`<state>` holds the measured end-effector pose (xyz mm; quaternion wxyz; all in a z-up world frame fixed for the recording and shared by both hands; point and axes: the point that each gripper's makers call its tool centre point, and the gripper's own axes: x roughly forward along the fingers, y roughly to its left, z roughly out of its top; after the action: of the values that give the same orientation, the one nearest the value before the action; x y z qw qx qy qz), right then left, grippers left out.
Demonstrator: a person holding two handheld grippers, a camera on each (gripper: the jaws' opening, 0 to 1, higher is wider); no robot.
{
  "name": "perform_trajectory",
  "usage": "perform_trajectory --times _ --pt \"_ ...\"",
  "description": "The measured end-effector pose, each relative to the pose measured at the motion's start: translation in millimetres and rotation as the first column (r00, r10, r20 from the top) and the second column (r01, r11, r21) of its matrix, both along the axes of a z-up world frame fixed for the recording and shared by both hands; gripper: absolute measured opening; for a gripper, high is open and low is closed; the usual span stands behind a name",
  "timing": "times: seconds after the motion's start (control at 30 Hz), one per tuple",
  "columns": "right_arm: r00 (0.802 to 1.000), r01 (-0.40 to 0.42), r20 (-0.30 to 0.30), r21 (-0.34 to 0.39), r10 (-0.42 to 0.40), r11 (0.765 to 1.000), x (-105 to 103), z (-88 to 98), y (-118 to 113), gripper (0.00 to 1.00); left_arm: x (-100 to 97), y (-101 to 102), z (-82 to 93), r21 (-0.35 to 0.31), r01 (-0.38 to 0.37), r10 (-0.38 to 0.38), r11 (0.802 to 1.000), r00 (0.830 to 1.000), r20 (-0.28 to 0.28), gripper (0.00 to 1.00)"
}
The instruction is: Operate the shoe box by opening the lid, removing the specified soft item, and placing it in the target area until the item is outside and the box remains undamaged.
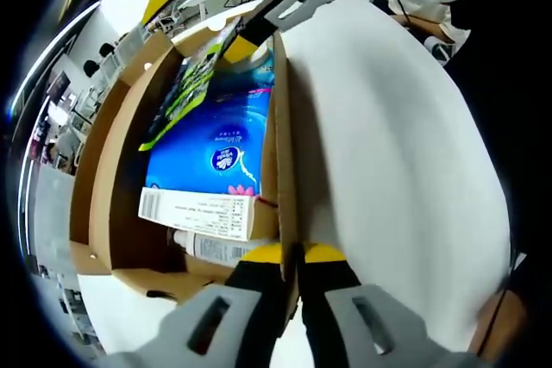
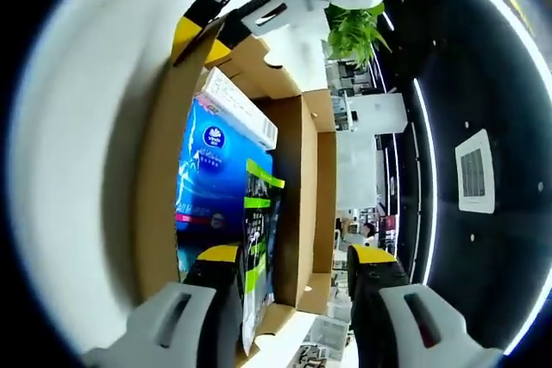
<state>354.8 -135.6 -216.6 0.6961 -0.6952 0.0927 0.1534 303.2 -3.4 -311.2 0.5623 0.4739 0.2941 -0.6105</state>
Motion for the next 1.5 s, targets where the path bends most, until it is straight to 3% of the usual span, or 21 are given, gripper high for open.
perform_trajectory --times 0.1,0.27,0.47,0.9,1.37,1.5 --pt "1.000 -0.004 0.015 -0.002 0.004 1.000 4.0 3.4 0.2 0.49 0.1 0.2 0.0 0.000 -0.001 0.001 1.000 1.000 0.000 0.04" --pt "0.999 0.010 -0.036 0.031 -0.009 0.999 10.1 -10.8 -0.5 0.48 0.4 0.6 0.1 0.000 -0.001 0.001 1.000 1.000 -0.001 0.04" --pt "1.000 0.016 -0.001 0.026 -0.016 1.000 15.4 -5.2 0.5 0.49 0.5 1.0 0.3 -0.002 -0.002 0.002 1.000 1.000 -0.002 0.04" --pt "1.000 0.031 -0.006 0.068 -0.031 0.997 27.5 -6.4 -1.4 0.50 0.3 1.4 0.3 -0.002 -0.003 0.003 1.000 1.000 -0.003 0.04" --pt "0.999 0.033 -0.034 0.060 -0.031 0.998 38.4 -22.4 -2.2 0.44 -2.1 1.7 0.2 -0.006 -0.007 0.007 1.000 1.000 -0.006 0.04" --pt "0.997 0.047 -0.065 0.069 -0.042 0.997 39.4 -31.7 -4.3 0.36 -3.3 2.0 0.5 -0.006 -0.009 0.009 1.000 1.000 -0.008 0.04"
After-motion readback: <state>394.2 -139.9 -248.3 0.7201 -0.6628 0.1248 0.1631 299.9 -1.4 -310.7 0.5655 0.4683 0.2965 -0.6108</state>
